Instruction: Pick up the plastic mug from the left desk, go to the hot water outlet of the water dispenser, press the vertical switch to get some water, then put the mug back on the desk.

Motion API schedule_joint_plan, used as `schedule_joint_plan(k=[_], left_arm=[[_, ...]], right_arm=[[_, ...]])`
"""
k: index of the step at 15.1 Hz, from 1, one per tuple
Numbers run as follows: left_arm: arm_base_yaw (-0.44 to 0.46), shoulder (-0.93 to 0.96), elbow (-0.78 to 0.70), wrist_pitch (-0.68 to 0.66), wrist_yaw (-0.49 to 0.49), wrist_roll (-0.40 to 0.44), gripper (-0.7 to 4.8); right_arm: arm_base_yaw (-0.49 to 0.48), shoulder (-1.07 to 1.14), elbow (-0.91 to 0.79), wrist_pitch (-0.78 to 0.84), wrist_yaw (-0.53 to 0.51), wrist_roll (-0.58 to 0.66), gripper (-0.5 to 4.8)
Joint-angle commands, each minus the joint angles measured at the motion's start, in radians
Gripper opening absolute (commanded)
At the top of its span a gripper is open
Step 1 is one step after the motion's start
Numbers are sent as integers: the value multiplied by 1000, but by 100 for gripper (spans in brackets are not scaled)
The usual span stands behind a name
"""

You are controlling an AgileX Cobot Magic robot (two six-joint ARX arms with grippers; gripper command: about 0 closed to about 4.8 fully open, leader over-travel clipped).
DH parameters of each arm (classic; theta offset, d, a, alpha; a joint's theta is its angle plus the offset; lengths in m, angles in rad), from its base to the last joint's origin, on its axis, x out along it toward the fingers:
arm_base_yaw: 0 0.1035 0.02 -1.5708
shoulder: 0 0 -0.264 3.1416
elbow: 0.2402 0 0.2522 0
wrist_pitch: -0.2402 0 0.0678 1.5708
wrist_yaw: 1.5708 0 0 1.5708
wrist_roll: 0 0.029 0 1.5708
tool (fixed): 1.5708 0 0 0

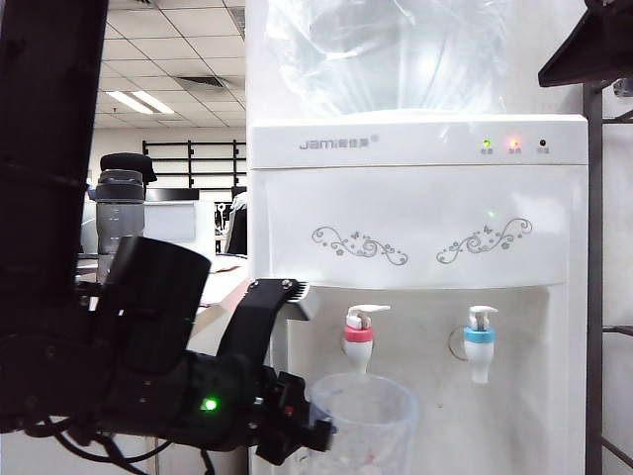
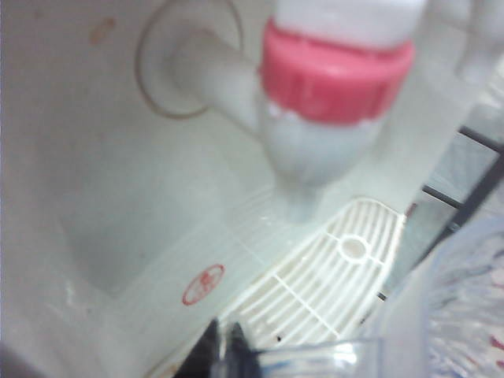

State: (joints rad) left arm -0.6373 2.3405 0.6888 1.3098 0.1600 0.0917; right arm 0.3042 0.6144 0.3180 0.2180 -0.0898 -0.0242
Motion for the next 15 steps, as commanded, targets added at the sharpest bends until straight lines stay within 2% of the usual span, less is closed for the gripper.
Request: schedule_joint_plan(k=[1, 6, 15], left_arm=[[47, -2, 8, 42, -13, -70, -5], [20, -4, 7, 37, -26, -81, -5], [-134, -4, 8, 38, -25, -81, -5]], right_arm=[[1, -2, 6, 11, 2, -3, 427], [1, -3, 6, 11, 2, -3, 427], [1, -3, 6, 11, 2, -3, 427]])
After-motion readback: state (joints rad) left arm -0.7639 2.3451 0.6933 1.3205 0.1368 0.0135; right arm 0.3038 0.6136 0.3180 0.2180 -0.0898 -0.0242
